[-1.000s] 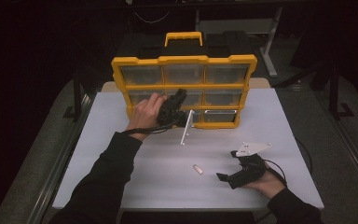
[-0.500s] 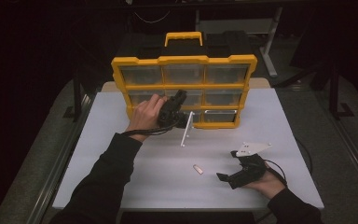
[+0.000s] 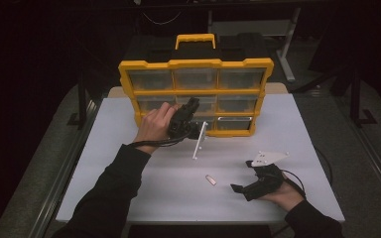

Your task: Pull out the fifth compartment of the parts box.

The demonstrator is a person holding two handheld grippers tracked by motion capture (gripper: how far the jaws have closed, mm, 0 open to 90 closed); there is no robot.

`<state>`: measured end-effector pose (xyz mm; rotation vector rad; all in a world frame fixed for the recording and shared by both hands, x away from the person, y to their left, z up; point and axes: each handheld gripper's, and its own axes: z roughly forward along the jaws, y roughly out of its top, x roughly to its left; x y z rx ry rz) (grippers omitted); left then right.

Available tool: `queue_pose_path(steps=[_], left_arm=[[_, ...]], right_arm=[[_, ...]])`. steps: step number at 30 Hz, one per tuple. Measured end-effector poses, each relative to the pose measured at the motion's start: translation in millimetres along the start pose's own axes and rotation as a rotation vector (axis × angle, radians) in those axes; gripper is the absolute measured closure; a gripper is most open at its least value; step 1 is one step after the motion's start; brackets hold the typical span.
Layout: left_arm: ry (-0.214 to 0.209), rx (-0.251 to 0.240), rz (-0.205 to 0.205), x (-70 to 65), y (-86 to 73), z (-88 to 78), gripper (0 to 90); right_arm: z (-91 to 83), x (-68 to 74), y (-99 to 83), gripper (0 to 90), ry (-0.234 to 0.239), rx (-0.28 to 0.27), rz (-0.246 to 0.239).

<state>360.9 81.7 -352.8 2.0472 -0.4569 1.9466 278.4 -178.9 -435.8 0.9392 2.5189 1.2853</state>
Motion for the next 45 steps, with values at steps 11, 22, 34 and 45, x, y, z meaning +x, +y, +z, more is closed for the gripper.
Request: queue_pose_path(steps=[11,22,34,45], left_arm=[[0.003,-0.006,0.007,-0.2,2.1,-7.7,79.8],[0.005,-0.019,0.003,-1.3,4.5,-16.1,79.7],[0.013,-0.028,-0.006,-3.5,7.3,-24.9,79.7],[0.020,-0.037,-0.004,-4.2,8.7,-31.5,79.7]], right_arm=[[-0.1,0.4,0.0,0.0,0.000,-0.001,0.000],[0.4,0.4,-0.1,0.0,0.001,0.004,0.000],[0.6,0.5,-0.2,0.0,0.001,0.006,-0.001],[0.6,0.1,-0.2,0.0,-0.001,0.007,0.000]])
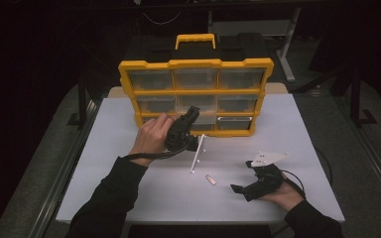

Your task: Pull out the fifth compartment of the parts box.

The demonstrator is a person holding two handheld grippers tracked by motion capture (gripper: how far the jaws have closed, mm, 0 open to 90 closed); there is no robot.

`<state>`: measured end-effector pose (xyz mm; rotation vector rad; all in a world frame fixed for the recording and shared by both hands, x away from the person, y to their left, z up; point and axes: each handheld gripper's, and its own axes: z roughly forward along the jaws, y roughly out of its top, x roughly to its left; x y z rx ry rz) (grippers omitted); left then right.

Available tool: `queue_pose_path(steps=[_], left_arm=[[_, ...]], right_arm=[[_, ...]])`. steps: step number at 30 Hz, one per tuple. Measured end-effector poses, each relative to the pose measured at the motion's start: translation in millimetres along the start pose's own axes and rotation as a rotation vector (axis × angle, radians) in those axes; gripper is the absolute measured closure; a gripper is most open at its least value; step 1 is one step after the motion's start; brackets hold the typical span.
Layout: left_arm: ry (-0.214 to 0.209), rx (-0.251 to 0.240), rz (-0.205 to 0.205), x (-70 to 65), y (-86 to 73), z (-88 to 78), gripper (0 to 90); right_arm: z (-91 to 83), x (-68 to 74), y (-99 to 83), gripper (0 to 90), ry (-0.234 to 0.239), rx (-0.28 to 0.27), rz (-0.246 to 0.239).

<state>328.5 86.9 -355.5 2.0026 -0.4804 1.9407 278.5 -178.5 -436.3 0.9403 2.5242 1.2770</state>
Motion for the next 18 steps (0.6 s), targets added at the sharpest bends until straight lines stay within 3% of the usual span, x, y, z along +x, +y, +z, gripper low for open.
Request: queue_pose_path(steps=[18], left_arm=[[0.004,-0.017,-0.011,-0.2,-0.7,-11.9,79.7]], right_arm=[[0.3,-0.1,-0.1,0.0,-0.003,0.001,0.006]])
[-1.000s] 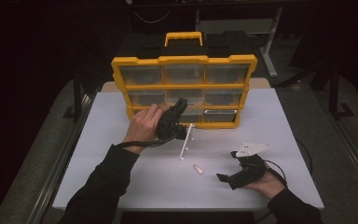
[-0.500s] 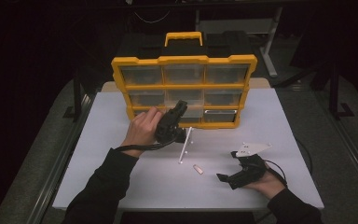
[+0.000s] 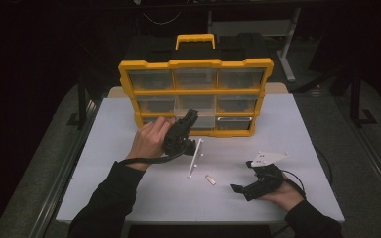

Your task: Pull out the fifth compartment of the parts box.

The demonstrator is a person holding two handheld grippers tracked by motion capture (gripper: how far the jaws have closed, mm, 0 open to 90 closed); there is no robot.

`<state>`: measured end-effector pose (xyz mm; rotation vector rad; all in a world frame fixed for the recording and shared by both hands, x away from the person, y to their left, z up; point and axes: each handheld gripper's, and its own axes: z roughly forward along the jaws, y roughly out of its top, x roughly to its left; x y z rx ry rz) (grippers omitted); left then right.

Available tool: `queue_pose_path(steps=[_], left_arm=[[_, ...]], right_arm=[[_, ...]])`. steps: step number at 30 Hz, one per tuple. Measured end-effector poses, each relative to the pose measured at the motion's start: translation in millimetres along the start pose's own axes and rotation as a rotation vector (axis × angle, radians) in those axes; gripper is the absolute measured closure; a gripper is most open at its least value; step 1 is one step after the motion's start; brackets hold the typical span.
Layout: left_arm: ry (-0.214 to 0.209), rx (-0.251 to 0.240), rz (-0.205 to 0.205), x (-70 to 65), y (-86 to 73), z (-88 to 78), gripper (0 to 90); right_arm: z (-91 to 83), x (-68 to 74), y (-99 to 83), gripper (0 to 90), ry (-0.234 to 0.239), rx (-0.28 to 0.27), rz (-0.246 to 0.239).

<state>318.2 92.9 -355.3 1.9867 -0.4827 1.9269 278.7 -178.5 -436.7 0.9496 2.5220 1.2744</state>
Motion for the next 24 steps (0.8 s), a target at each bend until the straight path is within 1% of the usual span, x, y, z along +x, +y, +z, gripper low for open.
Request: queue_pose_path(steps=[7,8,24], left_arm=[[0.003,-0.007,-0.001,-0.6,1.6,-4.7,79.7],[0.001,-0.002,0.006,-0.3,2.2,-6.0,79.7],[-0.003,-0.026,0.017,-2.1,6.8,-16.6,79.6]], right_arm=[[-0.2,0.0,0.0,0.0,-0.001,0.001,0.002],[-0.3,0.0,0.0,0.0,-0.001,0.001,0.002],[-0.3,-0.3,-1.1,0.0,-0.006,0.003,-0.002]])
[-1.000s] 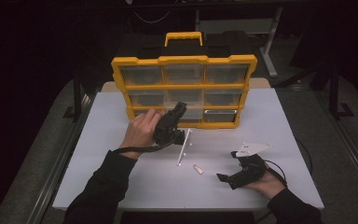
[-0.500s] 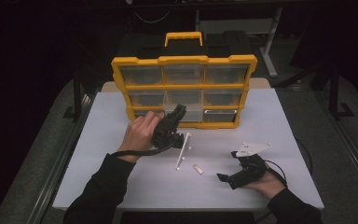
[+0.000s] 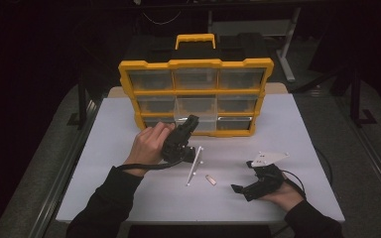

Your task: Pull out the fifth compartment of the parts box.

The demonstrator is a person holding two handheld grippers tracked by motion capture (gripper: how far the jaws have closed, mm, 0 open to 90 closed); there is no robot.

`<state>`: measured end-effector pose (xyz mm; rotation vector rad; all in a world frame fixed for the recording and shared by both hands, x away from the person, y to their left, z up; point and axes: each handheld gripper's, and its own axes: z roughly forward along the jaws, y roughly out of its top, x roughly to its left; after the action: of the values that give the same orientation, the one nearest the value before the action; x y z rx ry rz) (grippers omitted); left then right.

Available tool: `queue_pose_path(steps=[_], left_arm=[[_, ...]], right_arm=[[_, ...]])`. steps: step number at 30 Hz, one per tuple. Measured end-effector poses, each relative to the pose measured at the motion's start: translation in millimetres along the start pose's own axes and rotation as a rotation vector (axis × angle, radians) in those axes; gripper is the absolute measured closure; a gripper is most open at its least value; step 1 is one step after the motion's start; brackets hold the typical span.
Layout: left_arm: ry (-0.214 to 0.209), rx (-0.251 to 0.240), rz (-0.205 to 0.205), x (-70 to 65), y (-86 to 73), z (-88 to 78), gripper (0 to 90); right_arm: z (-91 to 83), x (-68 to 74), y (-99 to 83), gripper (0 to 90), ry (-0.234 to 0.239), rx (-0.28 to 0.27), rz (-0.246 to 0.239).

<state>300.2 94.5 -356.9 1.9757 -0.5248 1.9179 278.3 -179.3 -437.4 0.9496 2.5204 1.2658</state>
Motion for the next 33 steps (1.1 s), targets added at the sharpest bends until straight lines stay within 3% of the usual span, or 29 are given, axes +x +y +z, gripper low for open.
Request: queue_pose_path(steps=[33], left_arm=[[-0.014,-0.025,-0.002,-2.3,3.1,-16.9,79.2]], right_arm=[[-0.7,0.1,-0.7,0.0,0.001,0.002,0.002]])
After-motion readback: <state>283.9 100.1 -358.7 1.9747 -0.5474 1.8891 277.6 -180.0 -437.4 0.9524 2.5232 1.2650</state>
